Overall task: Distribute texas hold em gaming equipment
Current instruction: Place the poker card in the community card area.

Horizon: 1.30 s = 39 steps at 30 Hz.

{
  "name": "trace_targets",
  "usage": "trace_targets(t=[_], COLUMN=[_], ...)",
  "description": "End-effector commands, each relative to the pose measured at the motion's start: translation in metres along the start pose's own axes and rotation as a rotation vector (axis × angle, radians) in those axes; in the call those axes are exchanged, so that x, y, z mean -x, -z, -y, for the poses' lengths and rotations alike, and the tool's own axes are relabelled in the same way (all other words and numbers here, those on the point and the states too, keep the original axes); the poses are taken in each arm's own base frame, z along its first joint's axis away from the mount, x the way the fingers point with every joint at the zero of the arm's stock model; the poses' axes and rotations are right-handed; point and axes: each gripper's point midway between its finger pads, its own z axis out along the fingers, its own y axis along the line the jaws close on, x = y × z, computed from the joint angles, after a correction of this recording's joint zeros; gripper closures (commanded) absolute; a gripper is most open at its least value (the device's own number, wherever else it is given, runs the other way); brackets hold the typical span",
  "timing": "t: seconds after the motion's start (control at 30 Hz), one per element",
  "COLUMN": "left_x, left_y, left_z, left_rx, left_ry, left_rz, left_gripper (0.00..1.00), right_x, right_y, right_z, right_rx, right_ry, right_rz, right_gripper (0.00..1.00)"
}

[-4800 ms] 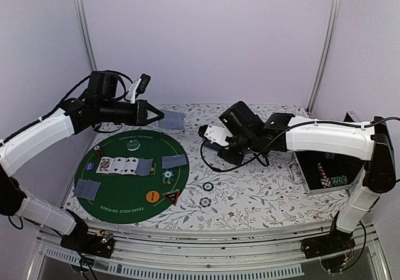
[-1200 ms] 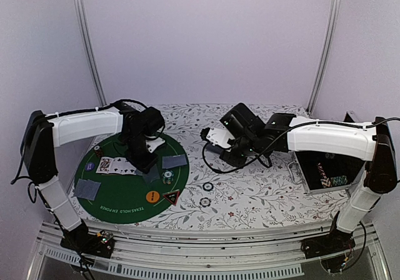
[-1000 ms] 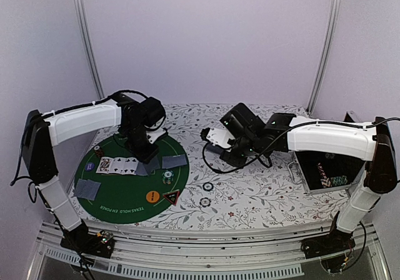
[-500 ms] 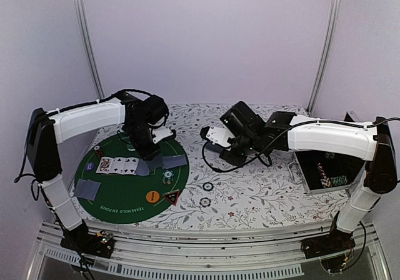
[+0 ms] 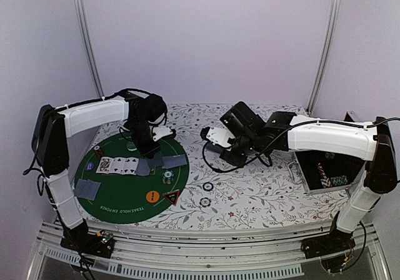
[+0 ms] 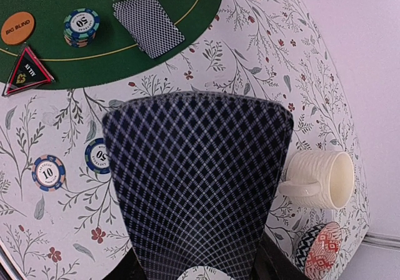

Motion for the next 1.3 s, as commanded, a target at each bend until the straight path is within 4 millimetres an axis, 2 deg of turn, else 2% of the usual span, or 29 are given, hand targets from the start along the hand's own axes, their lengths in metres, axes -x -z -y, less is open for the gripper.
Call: trace_targets(t=[0.0,0.2,0.5,0.63,0.77,1.13,1.27], left_x=[-0.003,-0.004,-0.021,-0.017,-0.022,-0.018,-0.021], left_y=[-0.002,-0.004,-0.011,-0.007,-0.012,-0.015,-0.02], left_z=[0.005,0.015,0.019,0.019,0.015,0.023,0.018], left_rx=[-0.042,-0.091,-0.054,-0.046,-0.014,-0.042,-0.009], left_ry=[-0.025,-0.047,-0.077,-0.089,-0.098,-0.143,-0.152], left_rz=[-0.006,-0.006,-0.074,-0.057,-0.081,-0.058,-0.076], left_gripper=[1.0,1.0,1.0,1.0,1.0,1.0,1.0], right_x=[0.011,0.012,0.009,0.011,0.011,0.011,0.009], right_y=[0.013,0.014,0.014,0.014,0.014,0.015,0.014], right_z=[0.01,0.01,0.01,0.01,0.01,0.01,0.009], right_rx=[-0.022,-0.022,-0.021,-0.018,-0.018,-0.018,-0.014], right_ry=[-0.024,-0.027,-0.031,-0.033,-0.036,-0.04,-0.043], right_rz=[0.038,0.041,0.037,0.038,0.038,0.038,0.033], right_gripper=[0.54,0.54,0.54,0.54,0.54,0.54,0.54])
